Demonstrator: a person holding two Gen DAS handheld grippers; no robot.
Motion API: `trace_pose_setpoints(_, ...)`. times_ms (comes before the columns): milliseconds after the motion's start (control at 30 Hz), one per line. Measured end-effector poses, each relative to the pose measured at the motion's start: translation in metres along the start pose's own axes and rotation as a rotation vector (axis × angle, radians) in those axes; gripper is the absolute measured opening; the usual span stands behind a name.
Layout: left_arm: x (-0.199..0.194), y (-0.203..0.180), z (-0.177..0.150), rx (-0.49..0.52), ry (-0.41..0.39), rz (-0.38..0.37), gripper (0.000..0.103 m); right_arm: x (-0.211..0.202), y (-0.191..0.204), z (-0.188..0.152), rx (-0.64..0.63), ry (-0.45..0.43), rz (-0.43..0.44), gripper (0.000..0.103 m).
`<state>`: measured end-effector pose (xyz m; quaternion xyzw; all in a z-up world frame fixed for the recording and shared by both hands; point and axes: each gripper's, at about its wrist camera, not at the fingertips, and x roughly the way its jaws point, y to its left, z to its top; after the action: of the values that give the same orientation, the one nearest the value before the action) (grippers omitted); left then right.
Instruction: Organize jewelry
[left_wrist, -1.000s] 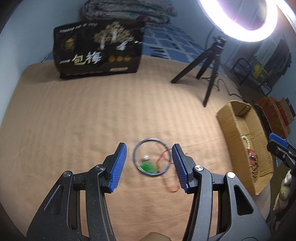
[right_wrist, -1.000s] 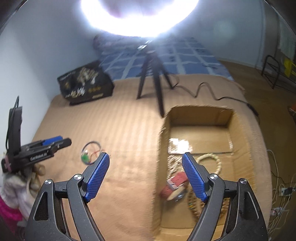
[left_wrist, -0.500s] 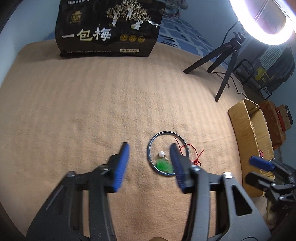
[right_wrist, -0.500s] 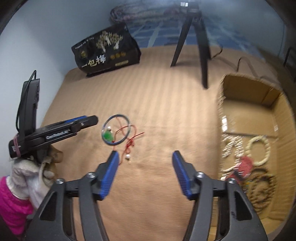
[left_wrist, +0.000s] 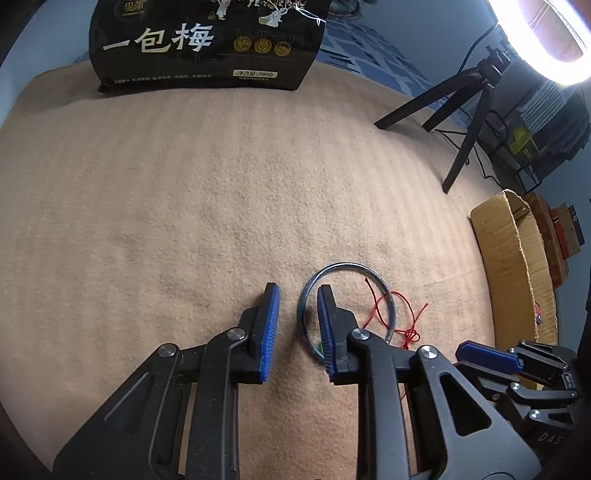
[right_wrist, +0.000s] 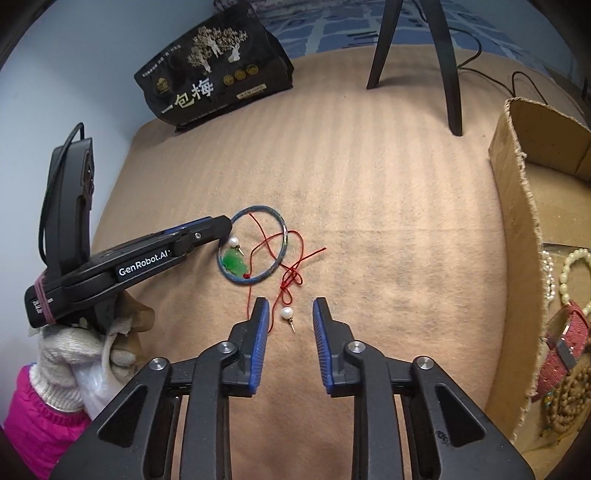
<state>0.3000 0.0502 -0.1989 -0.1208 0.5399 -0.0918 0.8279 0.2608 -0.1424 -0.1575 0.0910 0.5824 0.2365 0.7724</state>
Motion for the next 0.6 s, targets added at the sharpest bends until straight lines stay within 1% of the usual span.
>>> trace_pose_setpoints(200, 0.009, -0.004, 0.002, 0.037, 0.006, 0.021, 0.015, 0.015, 0.001, 0.002, -0.002, 0.021, -0.008, 0.018)
trace_pose_setpoints(333, 0.013, -0.004, 0.001, 0.048, 0.004, 0.024, 0.012, 0.026, 0.007, 0.002, -0.038, 0.035, -0.034, 0.018)
trace_pose_setpoints(400, 0.013, -0.003, 0.001, 0.054, 0.001, 0.024, 0.011, 0.032, 0.012, 0.002, -0.061, 0.041, -0.052, 0.018)
trace_pose_setpoints(500, 0.013, -0.004, 0.000, 0.066, -0.003, 0.028, 0.009, 0.039, 0.020, 0.001, -0.107, 0.043, -0.108, 0.012)
trace_pose_setpoints(600, 0.014, -0.004, 0.000, 0.072, -0.008, 0.031, 0.007, 0.044, 0.024, 0.000, -0.140, 0.040, -0.145, 0.008)
